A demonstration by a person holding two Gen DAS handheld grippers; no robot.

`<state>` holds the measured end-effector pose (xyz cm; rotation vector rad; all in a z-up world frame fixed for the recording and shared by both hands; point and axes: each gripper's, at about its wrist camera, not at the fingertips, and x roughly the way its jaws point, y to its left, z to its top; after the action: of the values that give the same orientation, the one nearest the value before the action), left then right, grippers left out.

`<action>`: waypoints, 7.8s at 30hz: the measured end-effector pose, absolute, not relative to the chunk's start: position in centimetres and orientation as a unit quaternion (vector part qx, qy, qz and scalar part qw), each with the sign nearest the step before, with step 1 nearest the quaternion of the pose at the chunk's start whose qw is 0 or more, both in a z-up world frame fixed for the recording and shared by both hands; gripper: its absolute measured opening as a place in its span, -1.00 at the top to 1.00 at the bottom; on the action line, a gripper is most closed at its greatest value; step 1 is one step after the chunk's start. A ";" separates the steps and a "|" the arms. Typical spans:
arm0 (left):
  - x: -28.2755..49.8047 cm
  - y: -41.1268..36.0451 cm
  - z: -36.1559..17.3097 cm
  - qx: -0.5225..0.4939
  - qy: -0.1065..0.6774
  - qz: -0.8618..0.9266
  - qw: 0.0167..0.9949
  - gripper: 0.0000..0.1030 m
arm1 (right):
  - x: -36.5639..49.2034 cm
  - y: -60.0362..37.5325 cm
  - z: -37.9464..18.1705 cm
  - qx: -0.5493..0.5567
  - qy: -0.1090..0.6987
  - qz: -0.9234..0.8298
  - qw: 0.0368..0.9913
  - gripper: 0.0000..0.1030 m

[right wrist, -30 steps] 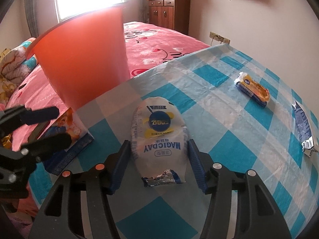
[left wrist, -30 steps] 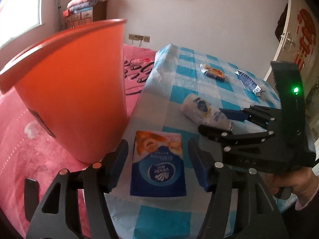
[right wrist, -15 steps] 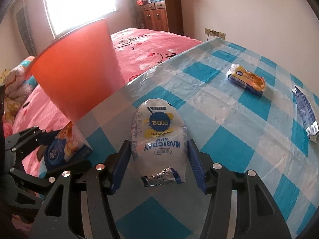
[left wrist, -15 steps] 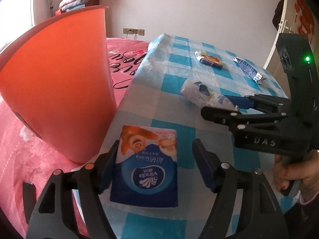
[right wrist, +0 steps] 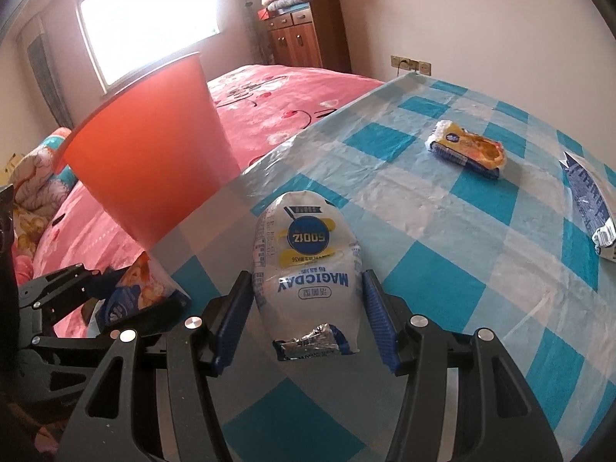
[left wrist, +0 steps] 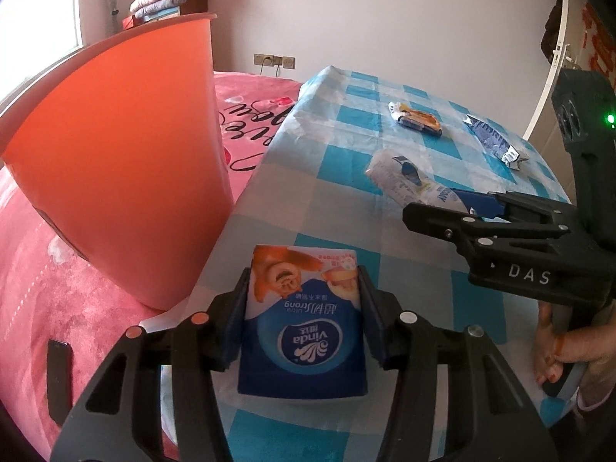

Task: Collect trash
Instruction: 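Grasp the white Magicday bread bag with the right tool while the left tool holds the Vinda pack, then carry both items over the orange bucket with both tools, then open both tools to drop the Vinda pack and Magicday bag into the bucket, then move both open tools back over the checked cloth toward the remaining items, then grasp the yellow wrapped bread with the left tool while the right tool grasps the milk carton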

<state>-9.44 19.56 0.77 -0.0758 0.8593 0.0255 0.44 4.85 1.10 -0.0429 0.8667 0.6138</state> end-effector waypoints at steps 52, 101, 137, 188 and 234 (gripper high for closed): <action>-6.1 32.5 14.6 0.004 0.290 0.176 0.941 -0.02 | 1.7 20.2 18.6 -0.103 0.301 0.400 0.859 -0.13; -5.7 35.1 12.2 0.004 0.330 0.243 0.912 -0.86 | 3.4 17.3 15.4 -0.052 0.311 0.306 0.898 -0.81; -8.0 26.1 14.0 0.050 0.314 0.173 0.932 -0.87 | -0.8 7.5 11.6 -0.002 0.354 0.233 0.906 -0.83; -2.0 10.0 5.9 0.059 0.390 -0.029 0.918 -0.87 | -1.8 -10.2 3.1 0.152 0.371 0.143 0.905 -0.90; 15.3 5.1 -0.1 0.014 0.435 -0.051 0.899 -0.63 | 0.7 -17.4 0.7 0.230 0.403 0.123 0.877 -0.90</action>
<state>15.27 5.10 -0.09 0.0286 0.9005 -0.1063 0.73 -17.42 0.66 0.4803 0.8399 0.2562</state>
